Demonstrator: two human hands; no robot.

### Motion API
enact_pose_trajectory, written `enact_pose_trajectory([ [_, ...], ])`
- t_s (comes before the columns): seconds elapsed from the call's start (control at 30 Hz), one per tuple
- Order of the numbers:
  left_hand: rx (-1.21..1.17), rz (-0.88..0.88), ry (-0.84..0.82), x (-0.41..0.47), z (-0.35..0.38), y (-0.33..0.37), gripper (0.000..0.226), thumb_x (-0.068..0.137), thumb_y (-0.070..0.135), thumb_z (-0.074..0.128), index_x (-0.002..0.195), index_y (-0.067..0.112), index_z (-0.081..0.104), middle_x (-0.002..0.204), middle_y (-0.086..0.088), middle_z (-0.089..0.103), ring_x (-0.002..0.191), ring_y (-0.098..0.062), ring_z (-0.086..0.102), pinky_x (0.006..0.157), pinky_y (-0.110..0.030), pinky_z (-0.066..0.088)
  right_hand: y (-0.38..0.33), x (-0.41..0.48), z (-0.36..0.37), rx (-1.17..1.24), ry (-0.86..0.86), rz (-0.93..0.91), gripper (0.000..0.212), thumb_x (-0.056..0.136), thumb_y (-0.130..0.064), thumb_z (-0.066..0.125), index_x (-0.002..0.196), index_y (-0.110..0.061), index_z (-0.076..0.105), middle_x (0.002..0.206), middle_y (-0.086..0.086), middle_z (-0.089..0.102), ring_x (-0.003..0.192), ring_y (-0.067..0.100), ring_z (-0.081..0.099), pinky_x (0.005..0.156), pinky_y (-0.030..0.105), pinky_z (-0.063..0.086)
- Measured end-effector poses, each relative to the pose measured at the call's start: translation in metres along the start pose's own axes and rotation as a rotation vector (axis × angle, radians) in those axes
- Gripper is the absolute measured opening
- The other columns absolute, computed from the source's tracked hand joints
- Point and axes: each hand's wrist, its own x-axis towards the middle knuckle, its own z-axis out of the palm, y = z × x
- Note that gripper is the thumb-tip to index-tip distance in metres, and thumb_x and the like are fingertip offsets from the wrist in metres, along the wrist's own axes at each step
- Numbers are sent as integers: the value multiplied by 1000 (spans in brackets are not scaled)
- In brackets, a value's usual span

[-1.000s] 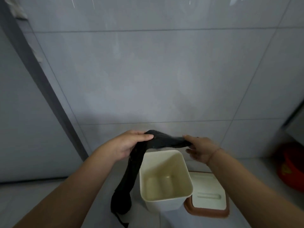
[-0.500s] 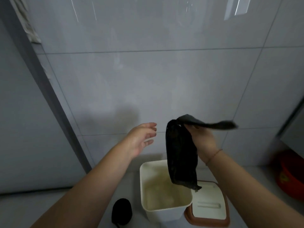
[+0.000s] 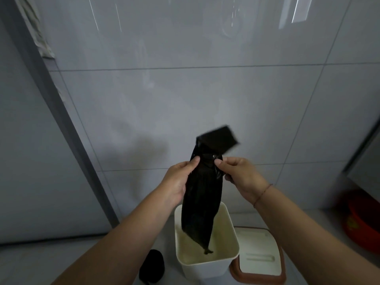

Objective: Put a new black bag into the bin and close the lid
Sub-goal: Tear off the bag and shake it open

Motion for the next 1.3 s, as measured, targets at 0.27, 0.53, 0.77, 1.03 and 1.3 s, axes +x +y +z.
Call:
enact_pose_trajectory([
  [0.27,20,222,134,3,9,-1,41,75,31,76,106,8,65,106,-9,73,101,-23,68,89,-33,53,5,1,4,163,13,8,17,67,-21,78,55,-16,67,71,12,63,78,28,50,77,36,42],
  [0.53,-3,181,182,8,13,-2,29,90,38,58,86,13,71,87,-12,76,81,-25,73,73,-34,59,13,-6,5,299,-251,17,12,70,-23,70,68,-11,68,62,0,67,58,10,61,65,21,50],
  [0.77,487,653,322,-12,16,-11,10,82,36,67,85,31,59,87,11,60,73,5,56,69,-4,43,14,-1,4,197,11,-25,14,83,-8,63,71,-14,66,60,-4,62,57,7,52,65,23,42],
  [1.03,173,286,-41,-14,15,-12,7,85,16,66,84,10,68,80,-6,70,77,-16,67,80,-26,57,12,-6,6,132,6,-82,18,86,-4,59,72,-13,68,57,-3,64,56,8,59,60,19,53],
  [1.3,-161,116,-157,-9,7,-9,10,89,10,59,87,6,68,71,-1,75,67,-10,72,61,-21,57,7,-7,5,121,12,-96,19,85,0,59,71,-11,65,52,-6,65,51,5,59,57,18,52],
])
